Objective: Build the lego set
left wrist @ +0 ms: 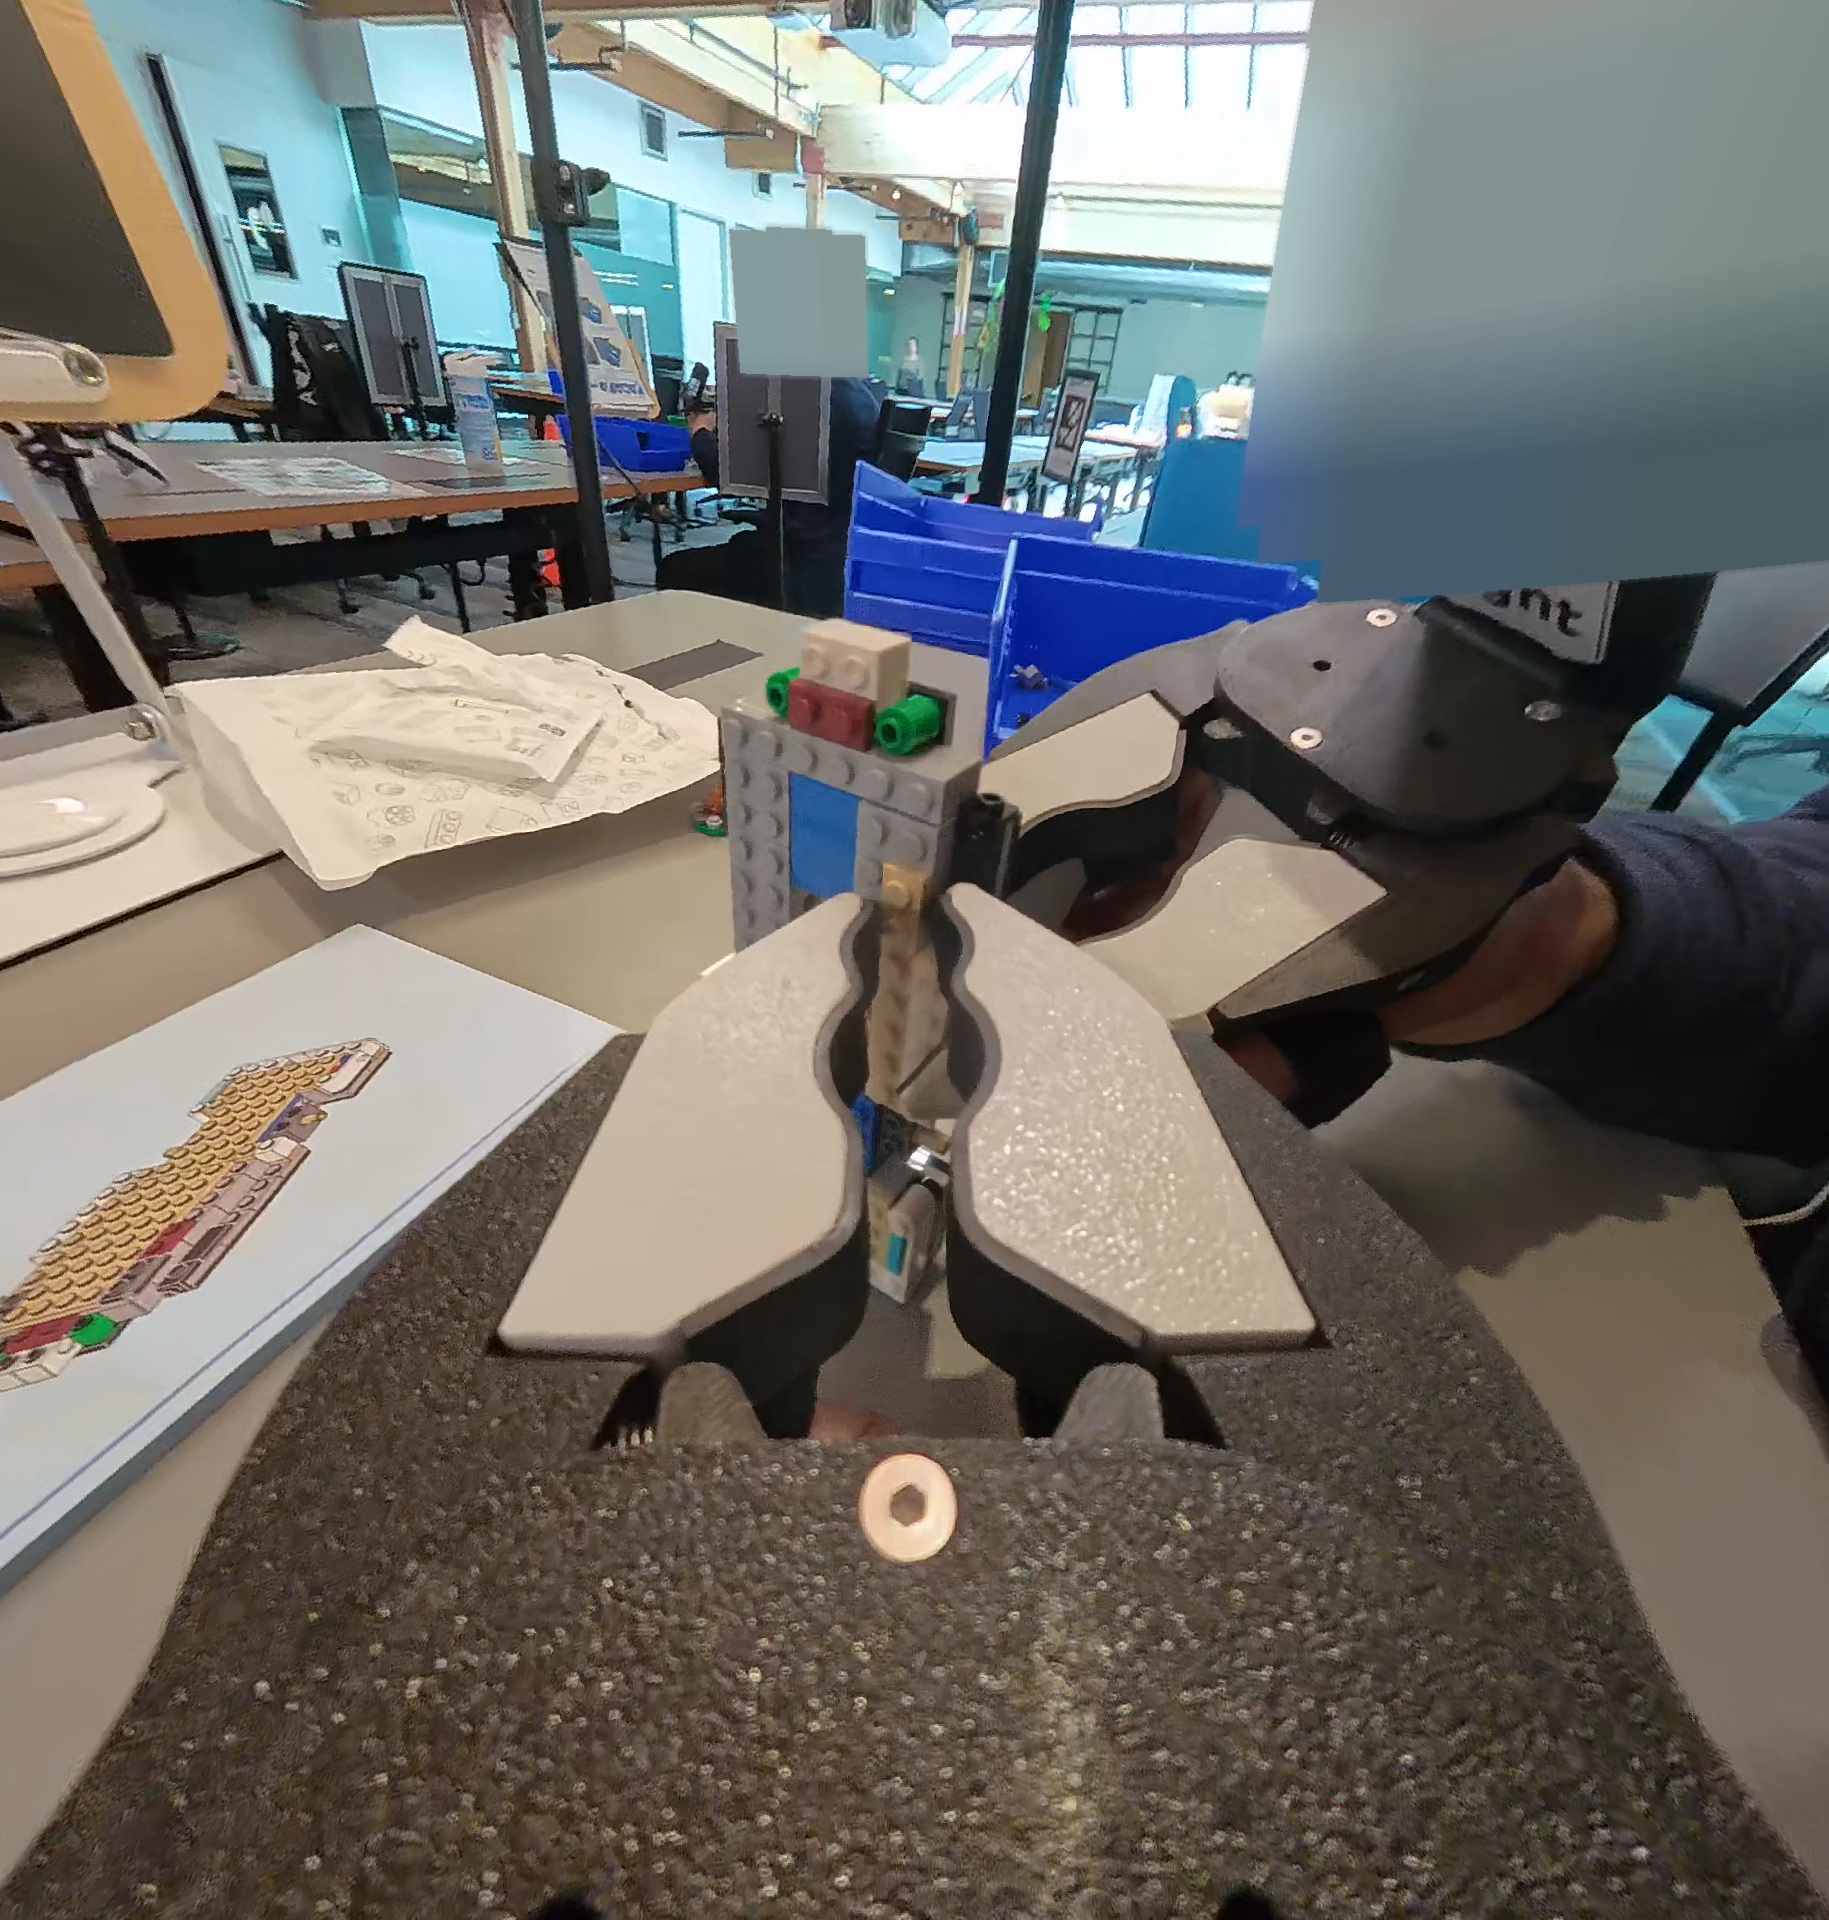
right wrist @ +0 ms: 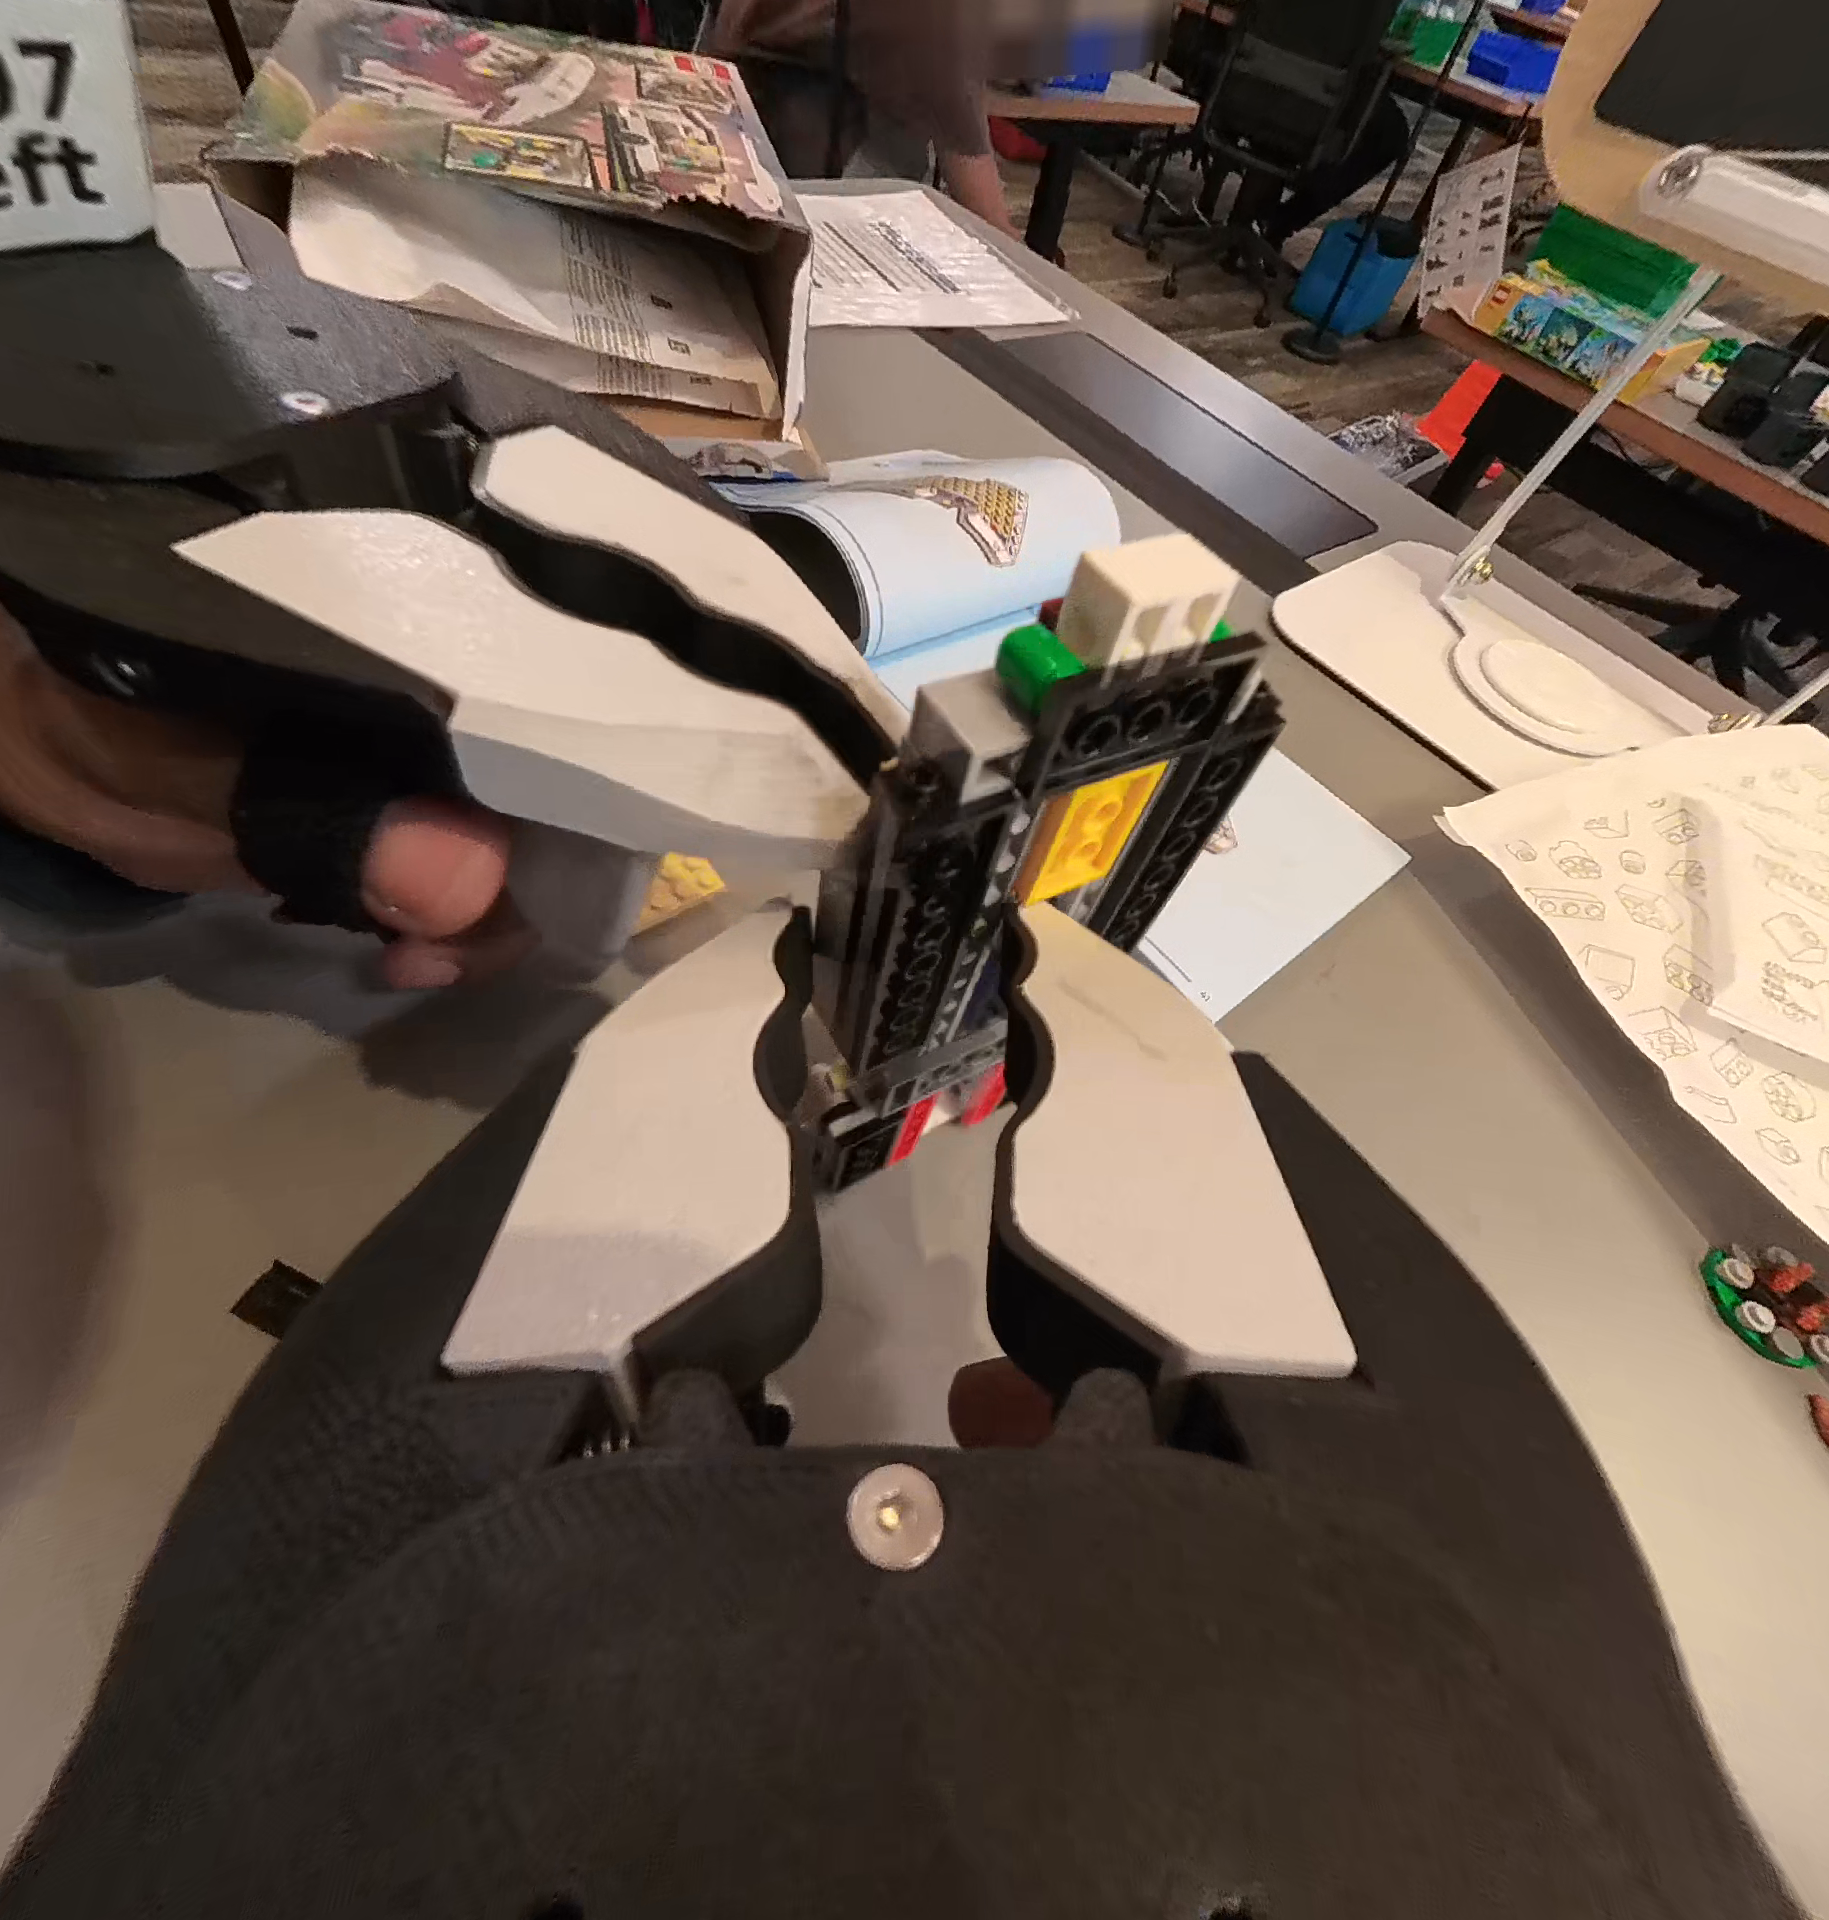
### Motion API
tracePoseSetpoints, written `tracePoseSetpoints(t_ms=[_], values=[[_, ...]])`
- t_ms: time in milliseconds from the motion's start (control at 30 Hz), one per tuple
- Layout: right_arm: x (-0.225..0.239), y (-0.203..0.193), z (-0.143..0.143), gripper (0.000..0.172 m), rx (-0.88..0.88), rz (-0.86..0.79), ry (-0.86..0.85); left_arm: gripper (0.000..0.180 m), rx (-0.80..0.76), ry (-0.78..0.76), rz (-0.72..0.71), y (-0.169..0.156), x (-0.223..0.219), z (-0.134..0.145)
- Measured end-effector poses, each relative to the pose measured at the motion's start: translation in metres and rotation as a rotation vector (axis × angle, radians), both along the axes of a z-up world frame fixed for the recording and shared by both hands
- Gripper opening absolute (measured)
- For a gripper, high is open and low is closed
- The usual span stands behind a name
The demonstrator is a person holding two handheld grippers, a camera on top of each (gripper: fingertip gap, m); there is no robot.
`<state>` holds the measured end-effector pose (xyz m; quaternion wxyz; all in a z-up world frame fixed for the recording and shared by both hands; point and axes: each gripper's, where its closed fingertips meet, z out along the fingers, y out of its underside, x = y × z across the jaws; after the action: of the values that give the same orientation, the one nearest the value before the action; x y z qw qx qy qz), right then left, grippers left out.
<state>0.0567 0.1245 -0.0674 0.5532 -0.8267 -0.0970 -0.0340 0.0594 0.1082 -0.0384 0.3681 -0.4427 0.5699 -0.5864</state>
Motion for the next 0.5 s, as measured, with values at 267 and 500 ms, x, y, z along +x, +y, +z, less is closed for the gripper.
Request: tracePoseSetpoints(t_ms=[267,500], values=[[0.0023,-0.0017,-0.0018,0.035,-0.018,-0.005,-0.001,0.010,-0.051,0.010,-0.034,-0.0026,0.0013,-0.0002],[0.0049,-0.0064,-0.0070,0.036,-0.052,-0.003,-0.061,0.009,-0.061,0.016,-0.055,-0.0061,0.0017,-0.0007]])
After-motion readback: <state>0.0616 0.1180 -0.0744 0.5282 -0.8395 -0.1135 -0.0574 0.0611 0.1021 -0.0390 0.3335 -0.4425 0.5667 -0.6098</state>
